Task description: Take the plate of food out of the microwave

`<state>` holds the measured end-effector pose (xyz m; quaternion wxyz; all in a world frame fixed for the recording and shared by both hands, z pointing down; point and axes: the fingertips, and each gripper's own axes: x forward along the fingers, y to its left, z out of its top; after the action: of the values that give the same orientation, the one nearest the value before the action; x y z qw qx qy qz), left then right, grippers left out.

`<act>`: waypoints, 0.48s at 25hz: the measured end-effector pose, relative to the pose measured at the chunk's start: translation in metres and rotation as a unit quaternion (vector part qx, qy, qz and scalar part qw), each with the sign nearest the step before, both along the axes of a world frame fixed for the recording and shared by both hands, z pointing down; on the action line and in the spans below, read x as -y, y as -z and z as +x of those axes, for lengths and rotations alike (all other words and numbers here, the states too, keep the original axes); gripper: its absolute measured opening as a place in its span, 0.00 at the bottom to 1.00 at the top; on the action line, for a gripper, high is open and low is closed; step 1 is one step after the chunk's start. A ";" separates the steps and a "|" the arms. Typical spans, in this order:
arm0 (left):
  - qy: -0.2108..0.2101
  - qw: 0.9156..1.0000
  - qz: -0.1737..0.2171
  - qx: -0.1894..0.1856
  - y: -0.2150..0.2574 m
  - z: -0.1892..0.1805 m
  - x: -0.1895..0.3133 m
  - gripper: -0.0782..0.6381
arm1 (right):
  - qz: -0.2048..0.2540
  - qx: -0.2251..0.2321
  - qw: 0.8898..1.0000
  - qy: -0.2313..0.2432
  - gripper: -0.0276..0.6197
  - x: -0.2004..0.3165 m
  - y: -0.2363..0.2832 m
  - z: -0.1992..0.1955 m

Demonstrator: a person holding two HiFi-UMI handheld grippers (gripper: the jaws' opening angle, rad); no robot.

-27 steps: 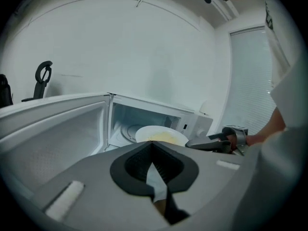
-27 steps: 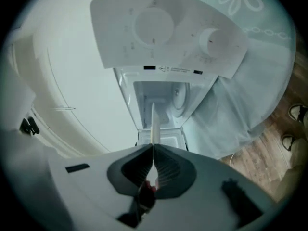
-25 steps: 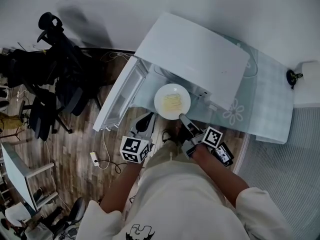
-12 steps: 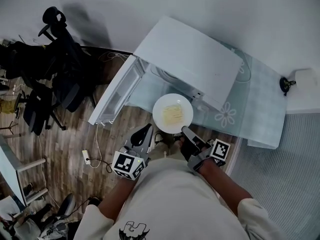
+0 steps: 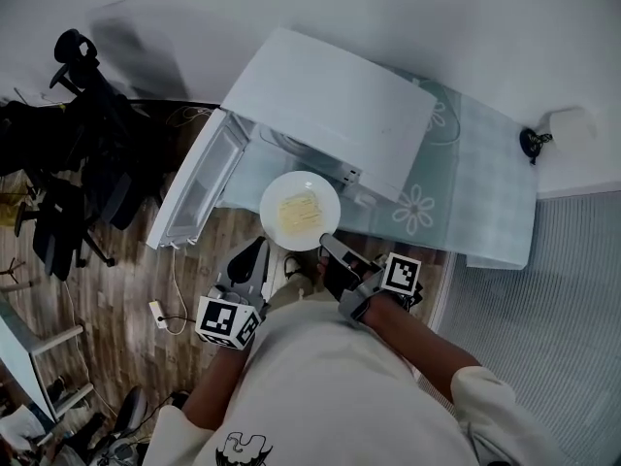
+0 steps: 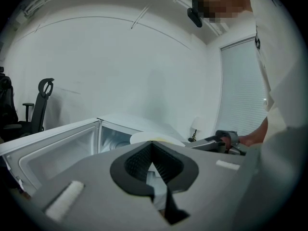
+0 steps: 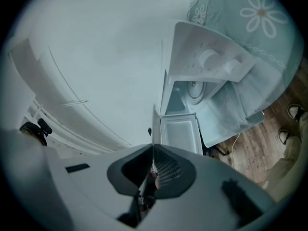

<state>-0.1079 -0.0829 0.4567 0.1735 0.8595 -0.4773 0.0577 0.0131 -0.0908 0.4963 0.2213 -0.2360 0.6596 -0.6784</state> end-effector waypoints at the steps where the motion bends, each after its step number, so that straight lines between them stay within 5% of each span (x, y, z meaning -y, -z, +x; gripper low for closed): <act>1: 0.002 1.000 -0.001 -0.001 0.000 0.001 0.000 0.12 | -0.003 -0.002 1.000 0.000 0.07 -0.001 -0.001 0.002; 12: 0.020 1.000 0.006 0.003 0.007 -0.007 0.006 0.11 | -0.002 0.000 1.000 -0.011 0.07 0.004 0.001 0.003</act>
<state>-0.1145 -0.0885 0.4500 0.1681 0.8504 -0.4956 0.0545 0.0162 -0.0948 0.4949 0.2286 -0.2440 0.6556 -0.6770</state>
